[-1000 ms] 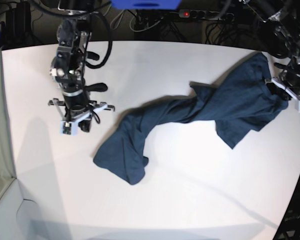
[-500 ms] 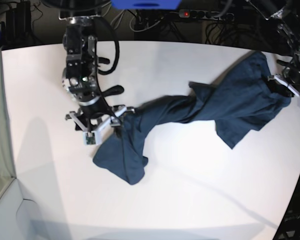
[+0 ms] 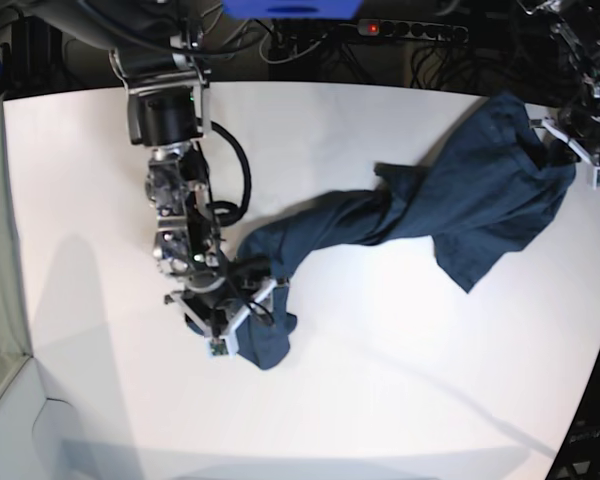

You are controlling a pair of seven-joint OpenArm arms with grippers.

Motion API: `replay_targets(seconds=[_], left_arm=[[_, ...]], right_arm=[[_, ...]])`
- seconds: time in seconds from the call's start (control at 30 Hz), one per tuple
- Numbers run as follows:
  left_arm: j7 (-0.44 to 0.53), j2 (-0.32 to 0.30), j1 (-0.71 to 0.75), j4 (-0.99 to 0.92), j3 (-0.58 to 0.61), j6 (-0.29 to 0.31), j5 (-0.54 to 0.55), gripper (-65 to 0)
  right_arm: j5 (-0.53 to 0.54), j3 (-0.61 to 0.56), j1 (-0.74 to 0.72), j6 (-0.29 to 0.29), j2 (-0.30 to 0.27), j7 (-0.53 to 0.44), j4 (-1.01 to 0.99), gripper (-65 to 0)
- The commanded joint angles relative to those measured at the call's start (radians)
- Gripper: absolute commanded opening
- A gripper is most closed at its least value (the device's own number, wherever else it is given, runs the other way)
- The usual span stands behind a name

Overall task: Layout the t-shirt on the table in an organized manner, then fold the t-shirt properly
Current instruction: 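Regrasp the shirt with the right gripper and drag it outward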

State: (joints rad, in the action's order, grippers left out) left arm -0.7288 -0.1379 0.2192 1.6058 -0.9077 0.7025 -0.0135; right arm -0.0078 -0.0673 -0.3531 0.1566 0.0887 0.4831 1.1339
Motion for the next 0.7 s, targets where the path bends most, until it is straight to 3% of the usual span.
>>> replay_targets(seconds=[0.0, 0.33, 0.4, 0.57, 0.67], left_arm=[[0.022, -0.016, -0.001, 0.018, -0.003, -0.004, 0.013, -64.8], [0.022, -0.015, -0.008, 0.008, -0.003, -0.004, 0.013, -64.8], [0.022, -0.013, -0.008, 0.008, -0.003, -0.004, 0.014, -64.8], [0.022, -0.013, -0.008, 0.006, -0.003, -0.004, 0.014, -64.8], [0.022, -0.013, -0.010, 0.006, -0.001, -0.004, 0.014, -64.8]], right_arm=[[0.007, -0.001, -0.034, -0.001, 0.009, -0.027, 0.010, -26.9], [0.007, -0.047, -0.030, -0.001, 0.003, -0.131, -0.125, -28.6], [0.007, -0.047, -0.030, -0.001, 0.003, -0.157, -0.163, -34.6], [0.007, -0.039, -0.030, -0.001, 0.001, -0.180, -0.182, -65.0], [0.007, -0.036, -0.011, -0.001, -0.017, -0.172, -0.093, -64.4]])
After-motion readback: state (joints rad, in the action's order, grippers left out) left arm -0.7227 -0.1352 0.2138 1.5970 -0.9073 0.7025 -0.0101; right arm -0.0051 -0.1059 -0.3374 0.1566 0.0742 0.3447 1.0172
